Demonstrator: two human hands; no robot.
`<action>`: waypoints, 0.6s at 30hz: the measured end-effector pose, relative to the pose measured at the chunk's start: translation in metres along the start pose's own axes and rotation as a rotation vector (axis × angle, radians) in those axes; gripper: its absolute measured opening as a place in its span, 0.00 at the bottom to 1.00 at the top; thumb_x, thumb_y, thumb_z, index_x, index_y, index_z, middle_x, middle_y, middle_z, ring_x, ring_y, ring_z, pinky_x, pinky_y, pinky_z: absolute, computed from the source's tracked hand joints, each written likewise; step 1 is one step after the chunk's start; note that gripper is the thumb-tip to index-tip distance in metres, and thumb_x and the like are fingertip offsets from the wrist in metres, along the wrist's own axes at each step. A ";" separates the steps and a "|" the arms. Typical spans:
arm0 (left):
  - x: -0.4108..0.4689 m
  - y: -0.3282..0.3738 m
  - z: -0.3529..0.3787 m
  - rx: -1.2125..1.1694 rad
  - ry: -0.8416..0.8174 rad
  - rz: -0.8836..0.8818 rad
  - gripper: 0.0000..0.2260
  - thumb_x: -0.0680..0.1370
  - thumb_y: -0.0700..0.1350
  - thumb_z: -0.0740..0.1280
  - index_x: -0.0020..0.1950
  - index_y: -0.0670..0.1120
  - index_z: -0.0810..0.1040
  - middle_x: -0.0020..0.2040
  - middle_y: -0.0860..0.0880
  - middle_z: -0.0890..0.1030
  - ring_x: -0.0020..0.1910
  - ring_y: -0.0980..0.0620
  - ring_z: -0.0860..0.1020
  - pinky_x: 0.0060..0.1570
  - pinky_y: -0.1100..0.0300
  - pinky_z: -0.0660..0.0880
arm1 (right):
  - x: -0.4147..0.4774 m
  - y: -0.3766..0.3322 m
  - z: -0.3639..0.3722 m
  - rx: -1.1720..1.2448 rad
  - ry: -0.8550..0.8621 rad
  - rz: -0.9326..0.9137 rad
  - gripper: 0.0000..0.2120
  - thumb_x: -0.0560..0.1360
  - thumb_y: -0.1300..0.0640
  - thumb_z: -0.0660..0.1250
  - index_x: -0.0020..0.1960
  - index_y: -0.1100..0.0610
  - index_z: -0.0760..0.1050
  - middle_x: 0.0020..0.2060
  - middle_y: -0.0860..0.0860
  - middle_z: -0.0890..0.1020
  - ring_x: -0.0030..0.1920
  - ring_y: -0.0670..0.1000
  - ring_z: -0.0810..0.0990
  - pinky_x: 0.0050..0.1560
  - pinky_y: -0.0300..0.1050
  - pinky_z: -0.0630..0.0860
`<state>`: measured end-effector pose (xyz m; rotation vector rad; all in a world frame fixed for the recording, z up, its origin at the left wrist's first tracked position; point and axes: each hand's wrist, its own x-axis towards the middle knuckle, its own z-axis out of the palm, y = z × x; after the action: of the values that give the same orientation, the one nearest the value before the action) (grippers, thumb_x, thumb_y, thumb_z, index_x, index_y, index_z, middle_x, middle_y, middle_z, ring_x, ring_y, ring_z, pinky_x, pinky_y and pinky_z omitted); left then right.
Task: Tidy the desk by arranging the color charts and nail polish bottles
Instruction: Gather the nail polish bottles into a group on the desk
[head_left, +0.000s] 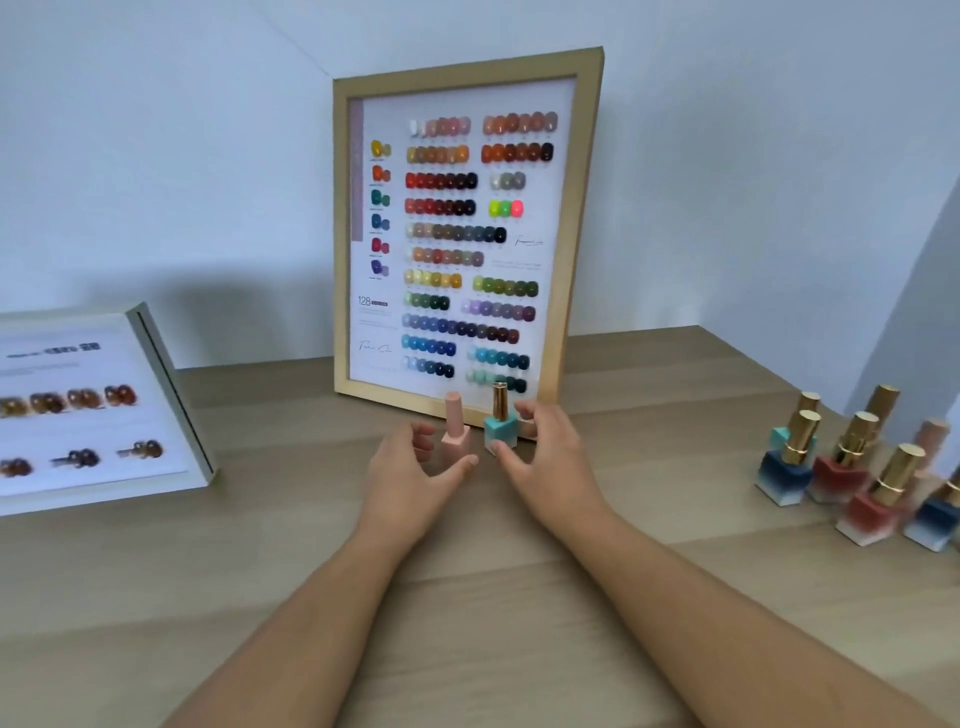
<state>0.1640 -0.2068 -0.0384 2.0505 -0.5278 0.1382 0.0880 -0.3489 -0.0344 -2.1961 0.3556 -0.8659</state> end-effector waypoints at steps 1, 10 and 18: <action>0.001 0.001 0.002 -0.004 -0.002 0.007 0.22 0.64 0.55 0.76 0.51 0.52 0.72 0.47 0.53 0.77 0.46 0.56 0.76 0.46 0.63 0.72 | 0.003 0.000 0.003 -0.001 0.010 0.008 0.22 0.71 0.54 0.70 0.63 0.56 0.70 0.58 0.51 0.74 0.57 0.48 0.73 0.61 0.42 0.71; 0.011 0.003 0.010 -0.034 0.006 0.045 0.16 0.65 0.51 0.76 0.47 0.52 0.74 0.41 0.55 0.79 0.40 0.59 0.78 0.40 0.65 0.74 | 0.020 -0.003 0.023 -0.047 0.085 0.069 0.21 0.70 0.55 0.71 0.61 0.58 0.71 0.56 0.52 0.75 0.56 0.50 0.73 0.59 0.43 0.71; 0.011 0.002 0.010 -0.035 0.019 0.000 0.10 0.68 0.48 0.74 0.43 0.54 0.74 0.36 0.58 0.78 0.35 0.63 0.76 0.34 0.71 0.68 | 0.017 -0.005 0.021 -0.038 0.077 0.094 0.20 0.70 0.57 0.70 0.60 0.56 0.71 0.55 0.51 0.76 0.53 0.49 0.74 0.55 0.39 0.72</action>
<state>0.1723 -0.2198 -0.0385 2.0129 -0.5156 0.1468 0.1145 -0.3425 -0.0336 -2.1667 0.5122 -0.9004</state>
